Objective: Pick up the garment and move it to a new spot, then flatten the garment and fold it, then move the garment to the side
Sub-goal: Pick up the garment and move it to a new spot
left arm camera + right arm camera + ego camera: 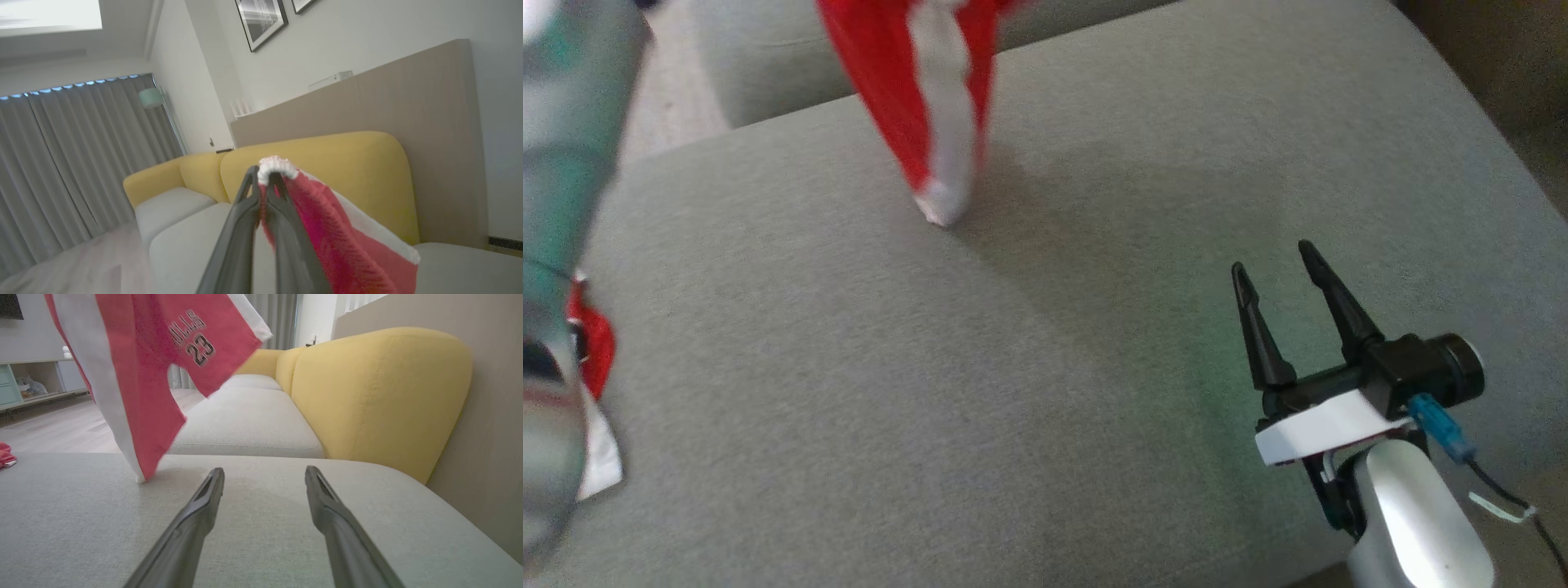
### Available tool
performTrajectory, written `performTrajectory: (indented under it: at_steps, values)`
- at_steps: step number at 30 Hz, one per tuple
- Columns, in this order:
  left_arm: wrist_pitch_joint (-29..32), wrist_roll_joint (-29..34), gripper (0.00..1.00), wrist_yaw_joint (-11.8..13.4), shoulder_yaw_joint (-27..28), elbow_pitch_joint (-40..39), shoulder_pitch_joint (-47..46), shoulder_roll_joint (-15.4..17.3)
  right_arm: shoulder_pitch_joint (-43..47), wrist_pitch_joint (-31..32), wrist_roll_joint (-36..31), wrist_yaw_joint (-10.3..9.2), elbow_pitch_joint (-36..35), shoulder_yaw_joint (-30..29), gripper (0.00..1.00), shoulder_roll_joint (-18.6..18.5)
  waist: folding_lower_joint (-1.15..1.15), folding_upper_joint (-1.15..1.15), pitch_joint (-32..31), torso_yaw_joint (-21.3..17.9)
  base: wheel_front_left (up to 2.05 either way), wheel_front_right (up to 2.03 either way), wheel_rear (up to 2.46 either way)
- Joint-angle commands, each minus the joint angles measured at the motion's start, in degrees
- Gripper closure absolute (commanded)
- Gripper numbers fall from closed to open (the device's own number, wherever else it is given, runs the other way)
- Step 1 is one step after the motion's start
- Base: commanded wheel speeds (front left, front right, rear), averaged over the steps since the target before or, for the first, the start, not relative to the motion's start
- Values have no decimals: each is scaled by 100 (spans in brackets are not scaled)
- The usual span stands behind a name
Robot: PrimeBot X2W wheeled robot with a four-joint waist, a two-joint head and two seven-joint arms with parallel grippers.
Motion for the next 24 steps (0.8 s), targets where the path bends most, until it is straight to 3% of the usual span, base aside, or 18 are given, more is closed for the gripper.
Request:
performTrajectory:
  at_steps: [1,7,8,9,11,14,19,24]
  values:
    - [13,-84,100,17,172,-49,147,249,-129,1,69,-5,-260,118,0,25,1,0,121,-202,0,0,0]
    - [-365,-528,100,42,248,227,1873,429,-102,1,191,-5,-369,106,0,25,1,0,413,-340,0,0,0]
    - [-514,-603,65,51,276,279,2189,448,-91,1,212,-5,-374,107,0,26,1,0,452,-334,0,0,0]
    - [-703,-678,0,49,302,320,2510,457,-79,1,231,-5,-377,113,0,26,1,0,474,-321,0,0,0]
    - [-1044,-809,0,126,404,432,3121,456,-34,1,256,-5,-376,119,0,26,1,0,472,-271,0,0,0]
    - [-1279,-850,0,445,655,354,3916,366,84,1,245,-5,-368,60,0,26,1,0,370,-86,0,0,0]
    - [-1293,-184,0,1222,2068,-1520,5567,24,348,1,194,-5,-346,-38,0,26,1,0,-28,411,0,0,0]
    - [-1295,985,0,1439,2999,-3184,7474,-725,649,1,226,-5,-344,-2,0,26,1,0,-493,945,0,0,0]
